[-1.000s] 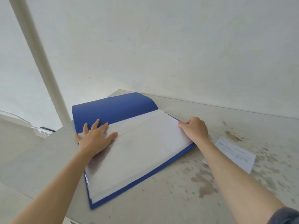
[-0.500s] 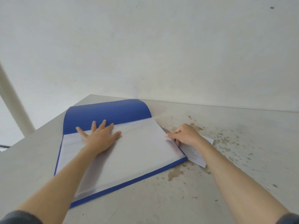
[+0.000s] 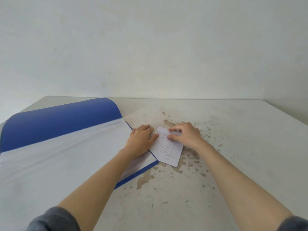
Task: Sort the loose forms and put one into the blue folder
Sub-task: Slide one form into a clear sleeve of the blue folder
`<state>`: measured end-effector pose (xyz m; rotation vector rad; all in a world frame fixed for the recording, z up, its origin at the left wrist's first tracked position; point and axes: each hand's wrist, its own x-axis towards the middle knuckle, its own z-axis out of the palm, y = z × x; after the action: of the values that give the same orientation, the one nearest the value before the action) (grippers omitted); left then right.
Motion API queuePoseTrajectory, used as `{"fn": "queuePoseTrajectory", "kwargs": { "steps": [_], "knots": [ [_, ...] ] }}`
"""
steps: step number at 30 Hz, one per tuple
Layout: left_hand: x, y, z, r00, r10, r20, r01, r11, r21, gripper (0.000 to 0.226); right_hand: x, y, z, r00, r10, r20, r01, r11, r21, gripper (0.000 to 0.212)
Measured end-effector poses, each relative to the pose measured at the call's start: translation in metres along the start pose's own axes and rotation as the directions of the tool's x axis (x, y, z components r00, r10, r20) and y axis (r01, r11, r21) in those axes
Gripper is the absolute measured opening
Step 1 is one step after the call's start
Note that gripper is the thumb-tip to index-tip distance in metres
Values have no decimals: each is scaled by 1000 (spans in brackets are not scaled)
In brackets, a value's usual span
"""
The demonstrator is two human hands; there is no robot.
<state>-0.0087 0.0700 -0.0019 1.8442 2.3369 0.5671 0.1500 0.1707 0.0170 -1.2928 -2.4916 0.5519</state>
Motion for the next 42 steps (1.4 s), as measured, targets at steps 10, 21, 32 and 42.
{"fn": "queuePoseTrajectory", "kwargs": {
  "steps": [10, 21, 32, 42],
  "knots": [
    [27, 27, -4, 957, -290, 10, 284, 929, -235, 37, -3, 8, 6, 999, -33, 2, 33, 998, 46, 55],
    [49, 33, -20, 932, -254, 257, 340, 856, -389, 37, -7, 8, 7, 999, -33, -6, 33, 998, 44, 51],
    [20, 25, -13, 972, -234, -22, 155, 708, -689, 34, -3, 6, 4, 1000, -12, 27, 8, 988, 154, 52],
    [26, 52, -3, 977, -201, -67, 92, 688, -720, 21, -6, 5, -30, 994, 72, -86, -39, 940, 339, 17]
  ]
}}
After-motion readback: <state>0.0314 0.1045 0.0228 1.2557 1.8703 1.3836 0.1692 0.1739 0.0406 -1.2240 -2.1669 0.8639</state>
